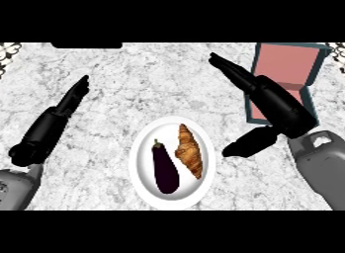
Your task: Pick the eggplant from the plate and place it in the cardboard box
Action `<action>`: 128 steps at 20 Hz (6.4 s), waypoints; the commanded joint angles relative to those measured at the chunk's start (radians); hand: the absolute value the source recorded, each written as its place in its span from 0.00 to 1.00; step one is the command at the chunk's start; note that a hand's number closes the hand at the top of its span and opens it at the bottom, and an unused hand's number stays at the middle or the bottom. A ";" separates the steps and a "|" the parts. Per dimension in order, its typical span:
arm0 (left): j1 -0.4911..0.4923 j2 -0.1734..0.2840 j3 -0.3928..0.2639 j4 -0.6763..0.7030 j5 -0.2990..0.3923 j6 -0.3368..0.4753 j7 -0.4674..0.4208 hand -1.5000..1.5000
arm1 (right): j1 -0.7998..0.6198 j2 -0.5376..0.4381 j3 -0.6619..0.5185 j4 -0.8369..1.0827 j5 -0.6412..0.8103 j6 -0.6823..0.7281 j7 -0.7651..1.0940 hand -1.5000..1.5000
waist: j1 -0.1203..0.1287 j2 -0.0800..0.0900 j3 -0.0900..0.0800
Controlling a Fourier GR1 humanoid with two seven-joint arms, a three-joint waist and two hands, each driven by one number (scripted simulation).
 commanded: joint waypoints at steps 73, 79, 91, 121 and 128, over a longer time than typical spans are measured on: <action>0.037 -0.221 0.216 -0.013 -0.231 -0.213 -0.010 0.50 | -0.182 0.478 0.493 0.523 0.595 0.374 0.523 0.00 | 0.000 -0.002 0.001; -0.055 -0.196 0.253 0.009 -0.210 -0.255 0.066 0.50 | -0.184 0.478 0.545 0.560 0.639 0.306 0.350 1.00 | 0.002 0.000 0.001; -0.039 -0.222 0.265 0.004 -0.220 -0.272 0.073 0.50 | -0.231 0.478 0.559 0.537 0.754 0.078 0.250 1.00 | 0.001 -0.002 0.001; 0.006 -0.269 0.235 -0.052 -0.276 -0.233 0.080 0.50 | 0.049 -0.194 -0.252 -0.143 0.068 0.007 -0.049 1.00 | -0.008 -0.001 0.001; 0.006 -0.291 0.223 -0.035 -0.294 -0.234 0.054 0.50 | -0.099 -0.175 -0.225 0.237 0.276 -0.005 -0.200 1.00 | 0.008 0.003 0.001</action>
